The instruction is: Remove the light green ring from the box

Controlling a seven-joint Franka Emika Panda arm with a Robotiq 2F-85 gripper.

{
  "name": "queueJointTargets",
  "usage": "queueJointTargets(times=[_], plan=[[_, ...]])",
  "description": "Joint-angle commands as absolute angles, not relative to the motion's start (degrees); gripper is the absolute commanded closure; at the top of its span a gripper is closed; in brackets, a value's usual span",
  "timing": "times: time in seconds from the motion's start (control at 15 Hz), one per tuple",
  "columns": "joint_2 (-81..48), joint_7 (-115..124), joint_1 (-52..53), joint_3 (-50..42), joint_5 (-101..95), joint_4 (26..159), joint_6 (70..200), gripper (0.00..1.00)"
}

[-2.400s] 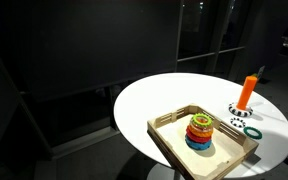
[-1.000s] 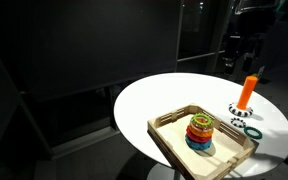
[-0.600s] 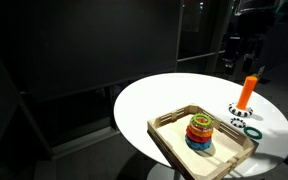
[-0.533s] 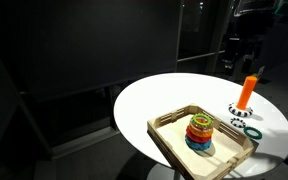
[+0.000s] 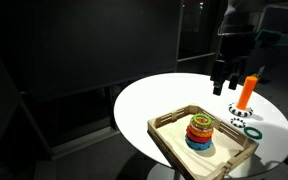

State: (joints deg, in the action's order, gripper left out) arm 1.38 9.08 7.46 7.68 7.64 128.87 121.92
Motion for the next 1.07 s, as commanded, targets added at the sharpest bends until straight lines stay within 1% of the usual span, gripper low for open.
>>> queueJointTargets(times=[0.0,1.0], plan=[[-2.0,9.2,8.3,8.4,5.2,126.7,123.7,0.00],[-12.3,14.1,12.2,8.4,-4.5,126.3,134.9,0.00]])
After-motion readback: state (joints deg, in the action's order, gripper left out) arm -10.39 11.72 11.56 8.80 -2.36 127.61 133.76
